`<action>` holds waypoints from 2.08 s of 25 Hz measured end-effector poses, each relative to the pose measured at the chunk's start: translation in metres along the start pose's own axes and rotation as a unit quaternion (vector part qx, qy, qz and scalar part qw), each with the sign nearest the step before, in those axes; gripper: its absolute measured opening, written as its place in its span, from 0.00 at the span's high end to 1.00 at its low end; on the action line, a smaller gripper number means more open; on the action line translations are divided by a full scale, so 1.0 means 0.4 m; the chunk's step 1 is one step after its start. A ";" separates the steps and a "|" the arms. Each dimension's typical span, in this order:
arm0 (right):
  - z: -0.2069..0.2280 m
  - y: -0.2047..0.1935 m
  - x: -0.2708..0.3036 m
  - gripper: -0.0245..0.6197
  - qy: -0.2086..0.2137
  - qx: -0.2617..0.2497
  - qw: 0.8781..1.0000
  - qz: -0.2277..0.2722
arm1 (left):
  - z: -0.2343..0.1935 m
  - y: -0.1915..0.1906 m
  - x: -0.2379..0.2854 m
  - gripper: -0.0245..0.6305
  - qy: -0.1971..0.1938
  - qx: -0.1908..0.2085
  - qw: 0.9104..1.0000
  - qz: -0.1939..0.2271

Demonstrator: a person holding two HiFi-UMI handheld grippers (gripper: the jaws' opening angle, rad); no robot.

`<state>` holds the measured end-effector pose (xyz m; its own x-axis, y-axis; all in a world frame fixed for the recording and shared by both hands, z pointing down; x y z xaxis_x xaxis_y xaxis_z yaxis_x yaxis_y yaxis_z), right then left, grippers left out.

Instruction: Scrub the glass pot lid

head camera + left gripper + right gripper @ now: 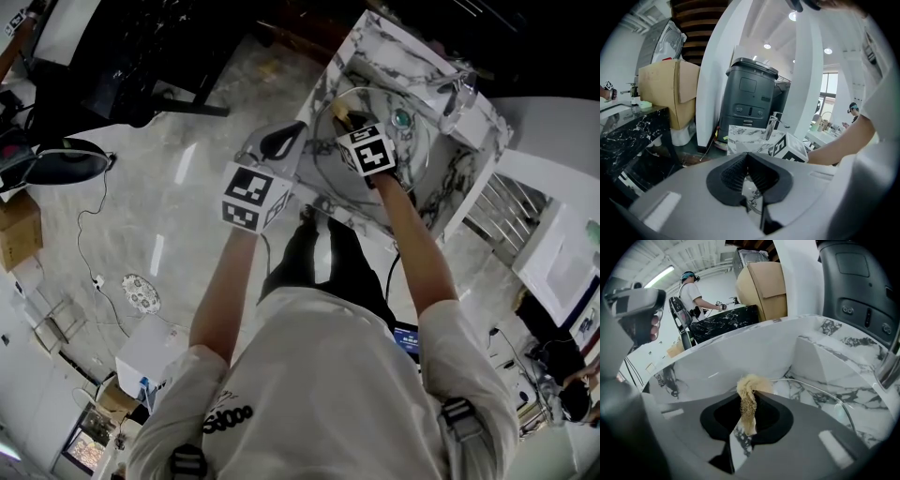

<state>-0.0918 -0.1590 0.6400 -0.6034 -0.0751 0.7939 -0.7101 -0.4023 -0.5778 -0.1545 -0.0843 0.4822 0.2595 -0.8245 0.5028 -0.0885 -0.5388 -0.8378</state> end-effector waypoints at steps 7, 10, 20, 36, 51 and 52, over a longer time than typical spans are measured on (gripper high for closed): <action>-0.103 -0.028 0.000 0.88 0.077 -0.036 0.996 -0.035 | 0.016 -0.002 -0.015 0.95 -0.004 0.002 1.000 0.002; -0.128 -0.041 -0.005 0.88 0.092 -0.046 0.994 -0.045 | 0.025 -0.004 -0.019 0.95 -0.005 0.003 1.000 0.003; -0.193 -0.111 -0.037 0.88 0.126 -0.059 0.988 -0.065 | 0.051 -0.015 -0.038 0.95 -0.011 0.010 1.000 0.005; -0.229 -0.224 -0.108 0.88 0.209 -0.051 0.969 -0.120 | 0.104 -0.027 -0.062 0.95 -0.023 0.024 0.999 0.003; -0.175 -0.369 -0.217 0.88 0.235 -0.070 0.943 -0.224 | 0.134 -0.008 -0.043 0.95 -0.044 0.035 0.998 0.006; -0.172 -0.376 -0.225 0.88 0.234 -0.073 0.942 -0.229 | 0.136 -0.007 -0.040 0.95 -0.046 0.035 0.998 0.005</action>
<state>0.0445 -0.0291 0.6423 -0.2911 0.4994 0.8160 -0.9566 -0.1627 -0.2417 -0.1062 -0.0602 0.4649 0.3463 -0.8090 0.4750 -0.0244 -0.5139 -0.8575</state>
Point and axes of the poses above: the fingertips, and each gripper's own axes: x forward along the fingers, z to its right, y out of its top, the point moved 3 cm from there along -x, backward along the fingers, and after that the axes turned 1 degree about -y, right-handed, at the moved point
